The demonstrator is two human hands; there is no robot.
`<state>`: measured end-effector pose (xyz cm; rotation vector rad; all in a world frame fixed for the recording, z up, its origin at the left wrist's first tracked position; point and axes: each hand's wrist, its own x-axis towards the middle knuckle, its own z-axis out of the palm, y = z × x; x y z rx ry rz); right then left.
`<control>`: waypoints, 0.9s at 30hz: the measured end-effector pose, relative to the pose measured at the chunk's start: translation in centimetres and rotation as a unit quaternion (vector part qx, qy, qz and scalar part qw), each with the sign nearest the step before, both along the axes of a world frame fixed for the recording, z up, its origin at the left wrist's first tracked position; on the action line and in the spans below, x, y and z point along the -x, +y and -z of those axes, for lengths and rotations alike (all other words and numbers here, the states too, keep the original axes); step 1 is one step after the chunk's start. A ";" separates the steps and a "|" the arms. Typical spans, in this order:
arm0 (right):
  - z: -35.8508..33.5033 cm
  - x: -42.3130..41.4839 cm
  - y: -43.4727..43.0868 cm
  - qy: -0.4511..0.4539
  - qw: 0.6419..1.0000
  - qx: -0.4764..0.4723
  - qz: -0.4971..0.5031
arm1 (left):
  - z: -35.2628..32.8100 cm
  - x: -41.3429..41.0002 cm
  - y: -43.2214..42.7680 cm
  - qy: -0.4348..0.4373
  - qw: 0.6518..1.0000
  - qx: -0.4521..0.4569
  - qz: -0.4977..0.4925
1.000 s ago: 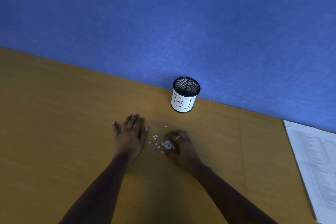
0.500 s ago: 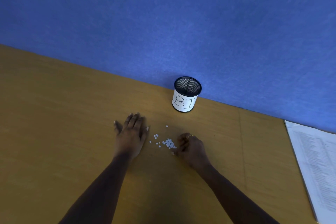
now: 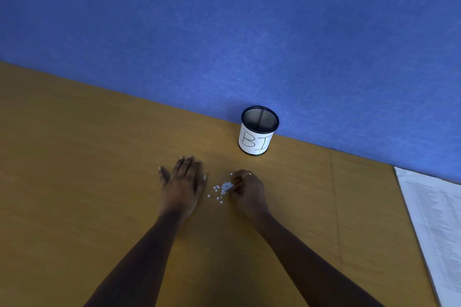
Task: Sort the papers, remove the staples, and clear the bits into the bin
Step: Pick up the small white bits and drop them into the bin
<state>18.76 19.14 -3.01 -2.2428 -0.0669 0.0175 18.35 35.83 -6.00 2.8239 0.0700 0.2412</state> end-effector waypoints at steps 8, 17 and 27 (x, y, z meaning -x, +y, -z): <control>0.8 1.3 0.1 -0.054 0.992 0.087 -0.078 | -0.1 0.0 -0.1 0.009 1.000 0.001 0.001; 1.4 2.5 2.3 -0.076 0.944 0.263 -0.184 | -0.2 0.0 -0.1 -0.006 1.000 0.015 0.004; 0.0 2.5 0.5 -0.117 0.908 0.311 -0.256 | -0.2 0.1 -0.1 -0.003 1.000 0.011 0.001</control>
